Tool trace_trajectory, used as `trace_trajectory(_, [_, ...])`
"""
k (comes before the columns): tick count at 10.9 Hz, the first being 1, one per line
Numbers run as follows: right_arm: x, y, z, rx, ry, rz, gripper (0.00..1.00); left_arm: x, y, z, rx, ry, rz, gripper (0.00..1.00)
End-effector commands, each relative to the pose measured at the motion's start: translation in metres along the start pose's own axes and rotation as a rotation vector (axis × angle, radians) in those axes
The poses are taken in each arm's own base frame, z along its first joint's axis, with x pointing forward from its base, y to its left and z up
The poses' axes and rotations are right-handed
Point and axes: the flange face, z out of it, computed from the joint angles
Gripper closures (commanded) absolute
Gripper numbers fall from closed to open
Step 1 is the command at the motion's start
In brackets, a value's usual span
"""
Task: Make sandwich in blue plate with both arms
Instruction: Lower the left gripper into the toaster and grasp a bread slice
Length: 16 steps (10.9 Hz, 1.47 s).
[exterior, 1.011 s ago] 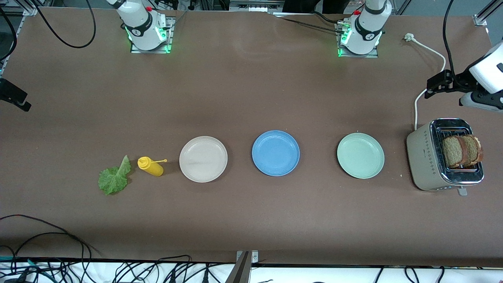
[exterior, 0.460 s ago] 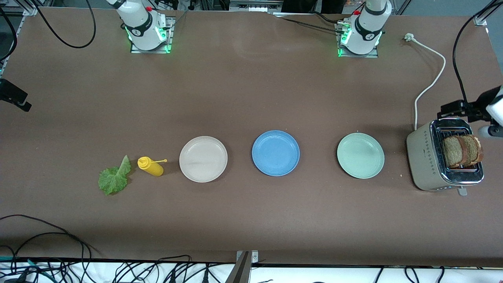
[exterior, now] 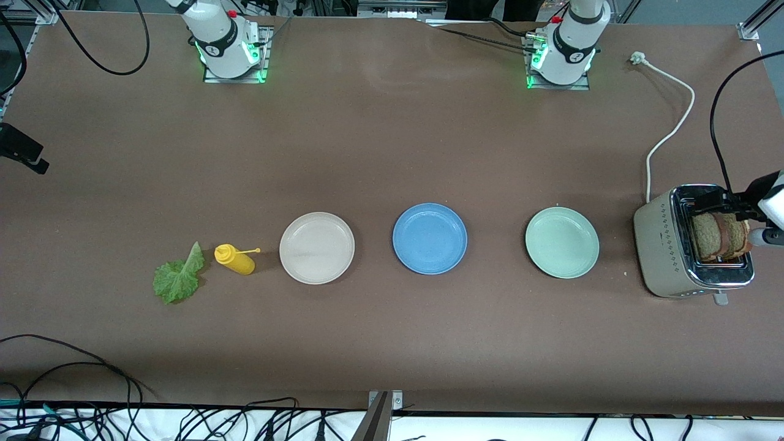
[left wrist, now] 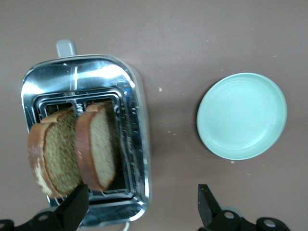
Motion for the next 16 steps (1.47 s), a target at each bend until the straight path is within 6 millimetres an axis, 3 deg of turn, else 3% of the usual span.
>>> trace_trajectory(1, [0.002, 0.0, -0.005, -0.001, 0.01, 0.014, 0.0, 0.011, -0.037, 0.028, -0.004, 0.003, 0.061, 0.0])
trace_trajectory(3, [0.002, 0.0, -0.005, -0.001, 0.01, 0.014, 0.0, 0.015, -0.038, 0.043, -0.045, -0.004, 0.04, 0.0])
trace_trajectory(4, [0.002, 0.0, -0.005, -0.001, 0.01, 0.014, 0.0, 0.016, -0.049, 0.055, -0.063, 0.0, 0.025, 0.0])
trace_trajectory(9, [0.002, 0.0, -0.005, -0.001, 0.01, 0.014, 0.0, 0.015, -0.056, 0.063, -0.06, -0.007, 0.021, 0.01])
trace_trajectory(10, [0.002, 0.0, -0.005, -0.001, 0.01, 0.014, 0.0, 0.016, -0.057, 0.067, -0.062, -0.013, 0.021, 0.21])
trace_trajectory(12, [0.002, 0.0, -0.005, -0.001, 0.01, 0.014, 0.0, 0.012, -0.064, 0.074, -0.072, -0.023, 0.005, 0.83])
trace_trajectory(13, [0.002, 0.0, -0.005, -0.001, 0.01, 0.014, 0.0, 0.011, -0.067, 0.076, -0.075, -0.027, 0.002, 1.0])
trace_trajectory(16, [0.002, 0.0, -0.004, -0.001, 0.009, 0.014, 0.0, 0.01, -0.068, 0.073, -0.072, -0.03, 0.0, 1.0])
